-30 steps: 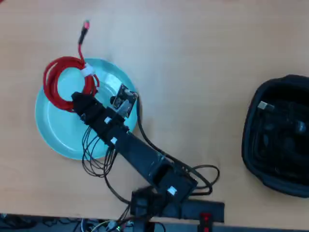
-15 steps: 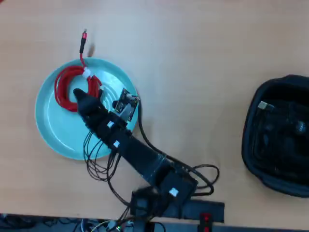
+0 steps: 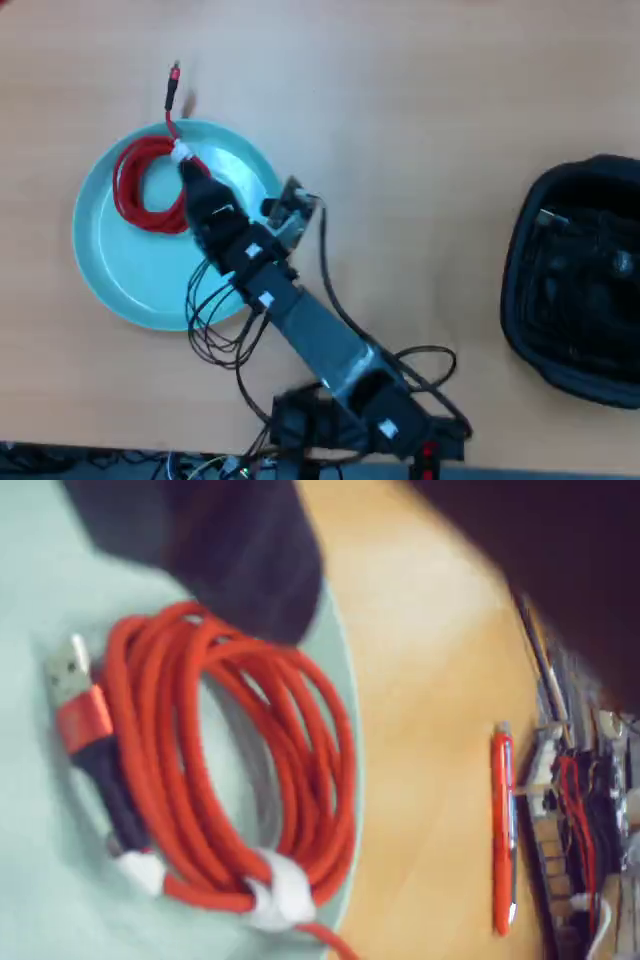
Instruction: Put a black charging cable in a black bowl and put a red charging cable in a green bowl
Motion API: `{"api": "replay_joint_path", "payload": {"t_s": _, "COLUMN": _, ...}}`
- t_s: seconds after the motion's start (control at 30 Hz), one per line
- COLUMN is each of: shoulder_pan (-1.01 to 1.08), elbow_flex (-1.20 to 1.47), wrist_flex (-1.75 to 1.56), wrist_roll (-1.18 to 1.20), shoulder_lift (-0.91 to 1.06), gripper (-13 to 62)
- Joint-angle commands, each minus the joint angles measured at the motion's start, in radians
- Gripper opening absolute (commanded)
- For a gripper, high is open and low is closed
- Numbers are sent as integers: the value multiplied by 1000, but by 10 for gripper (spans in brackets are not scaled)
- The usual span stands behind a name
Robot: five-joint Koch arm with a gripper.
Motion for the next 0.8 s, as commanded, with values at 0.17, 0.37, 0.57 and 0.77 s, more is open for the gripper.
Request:
{"api": "replay_joint_path", "payload": {"t_s": 0.17, "shoulder_pan": 158, "elbow_flex": -241, "wrist_flex": 469, "wrist_roll": -196, "shoulder_lift": 190, "gripper": 424}}
{"api": "replay_joint_path", "payload": {"t_s": 0.37, "shoulder_pan": 433, "elbow_flex": -149, "wrist_flex": 477, "wrist_roll": -368, "shoulder_lift": 288, "gripper": 415}}
{"api": "replay_joint_path", "payload": {"t_s": 0.57, "shoulder_pan": 630, "elbow_flex": 66, "wrist_flex": 445, "wrist_roll": -420, "shoulder_lift": 313, "gripper": 369}}
{"api": "replay_joint_path", "payload": {"t_s": 0.77, "shoulder_pan": 707, "elbow_flex": 407, "wrist_flex": 141, "wrist_roll": -453, "shoulder_lift": 330, "gripper": 368}}
